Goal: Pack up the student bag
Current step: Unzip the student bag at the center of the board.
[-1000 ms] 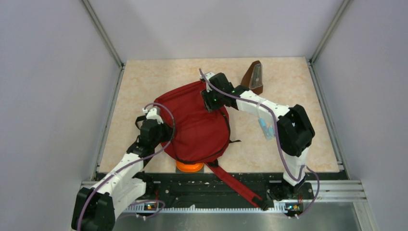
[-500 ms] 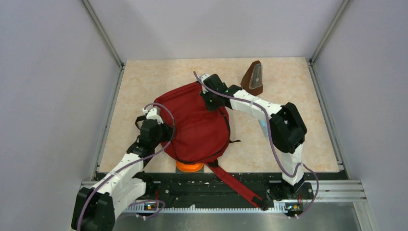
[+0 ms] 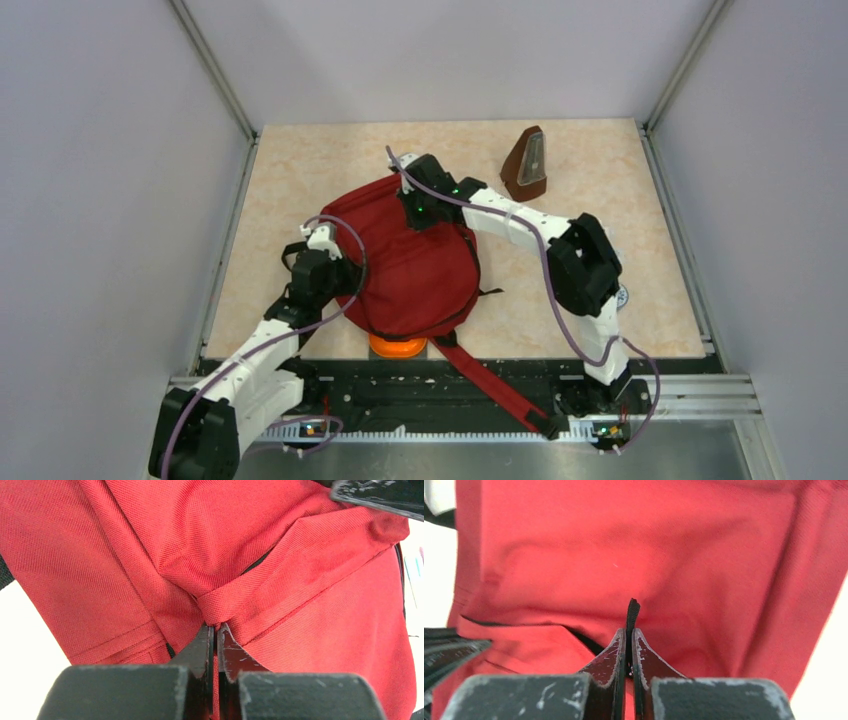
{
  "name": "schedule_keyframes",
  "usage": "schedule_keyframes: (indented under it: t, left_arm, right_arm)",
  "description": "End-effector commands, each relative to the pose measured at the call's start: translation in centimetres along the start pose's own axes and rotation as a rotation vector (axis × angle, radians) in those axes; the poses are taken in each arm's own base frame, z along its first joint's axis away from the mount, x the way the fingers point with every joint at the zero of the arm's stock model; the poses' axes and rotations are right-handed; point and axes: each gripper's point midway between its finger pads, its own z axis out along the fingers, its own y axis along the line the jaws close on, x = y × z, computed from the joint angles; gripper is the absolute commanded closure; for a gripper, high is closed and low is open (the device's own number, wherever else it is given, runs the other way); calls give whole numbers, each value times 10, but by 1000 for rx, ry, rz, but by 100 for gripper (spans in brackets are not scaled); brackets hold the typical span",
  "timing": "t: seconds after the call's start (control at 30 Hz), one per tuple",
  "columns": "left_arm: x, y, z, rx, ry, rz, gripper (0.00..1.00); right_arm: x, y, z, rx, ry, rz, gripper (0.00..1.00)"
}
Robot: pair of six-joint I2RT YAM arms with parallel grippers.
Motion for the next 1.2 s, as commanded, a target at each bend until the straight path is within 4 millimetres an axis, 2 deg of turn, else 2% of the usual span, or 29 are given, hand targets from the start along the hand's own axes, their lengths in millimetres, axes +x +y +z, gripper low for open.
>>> schedule_keyframes:
  t: [0.0,0.2,0.47,0.6,0.63,0.67,0.73,0.8,0.9,1.03,1.17]
  left_arm:
    - [1,-22,-1,128,-1,41,100]
    - [0,-24,0,143,-6,48,100]
    - [-6,-33,2,181,-26,40,100]
    - [-10,-28,3,145,-32,27,100]
    - [-12,-27,3,130,-37,19,100]
    - [-13,-24,3,110,-41,8,100]
    - [-20,-14,2,39,-62,-27,100]
    - [-18,-6,3,-12,-52,-44,100]
    - [-17,-15,3,48,-59,-46,100]
    - [-19,-32,3,144,-64,-28,100]
    - [-22,-40,2,184,-68,-3,100]
  right_arm:
    - [-33,50,15,-94,-91,-7,100]
    - [-38,89,35,-167,-96,-13,100]
    - [-48,137,38,-289,-136,-11,100]
    - [-57,146,28,-321,-174,-5,100]
    - [-66,149,22,-339,-212,-4,100]
    - [-59,148,19,-335,-189,-4,100]
    - [-58,146,8,-326,-194,-11,100]
    - [-58,142,-1,-302,-212,-20,100]
    - [-57,142,-8,-309,-223,-26,100]
    - [-44,156,5,-385,-172,-37,100]
    - [-26,169,20,-415,-125,-55,100]
